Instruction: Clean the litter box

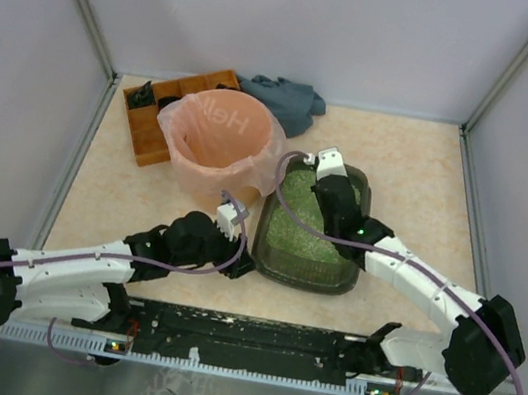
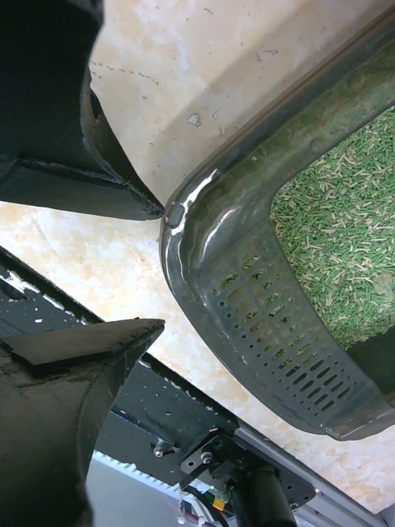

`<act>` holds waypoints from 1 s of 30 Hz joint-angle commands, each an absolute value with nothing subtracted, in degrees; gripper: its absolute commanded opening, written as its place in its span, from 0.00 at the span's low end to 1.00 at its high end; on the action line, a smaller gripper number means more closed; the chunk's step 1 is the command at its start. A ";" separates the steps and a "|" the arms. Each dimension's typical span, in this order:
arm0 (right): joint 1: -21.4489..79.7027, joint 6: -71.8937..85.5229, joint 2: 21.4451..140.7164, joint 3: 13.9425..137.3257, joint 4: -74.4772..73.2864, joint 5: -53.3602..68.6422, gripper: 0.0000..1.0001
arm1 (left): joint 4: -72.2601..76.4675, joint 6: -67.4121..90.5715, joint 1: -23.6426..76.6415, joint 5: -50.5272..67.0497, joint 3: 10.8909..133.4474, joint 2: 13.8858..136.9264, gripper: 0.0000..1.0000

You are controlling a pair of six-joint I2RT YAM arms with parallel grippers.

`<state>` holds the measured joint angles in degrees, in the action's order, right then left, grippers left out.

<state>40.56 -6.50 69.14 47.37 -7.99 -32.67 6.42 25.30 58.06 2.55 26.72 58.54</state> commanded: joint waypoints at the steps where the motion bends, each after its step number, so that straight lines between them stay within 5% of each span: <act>1: 44.25 -2.57 71.51 52.95 -10.30 -49.70 0.00 | 7.94 25.28 58.53 2.11 26.23 58.55 0.57; 15: 50.71 23.09 81.61 56.80 -26.50 -55.50 0.00 | 9.05 25.27 58.71 2.29 25.32 60.49 0.53; 30: 50.72 37.03 71.01 47.65 -0.93 -36.16 0.00 | 9.01 25.30 58.93 2.55 26.10 62.40 0.51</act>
<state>49.74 25.74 72.79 48.21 -16.93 -48.75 7.70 25.50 58.41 2.55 25.87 62.22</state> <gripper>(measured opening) 0.157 0.513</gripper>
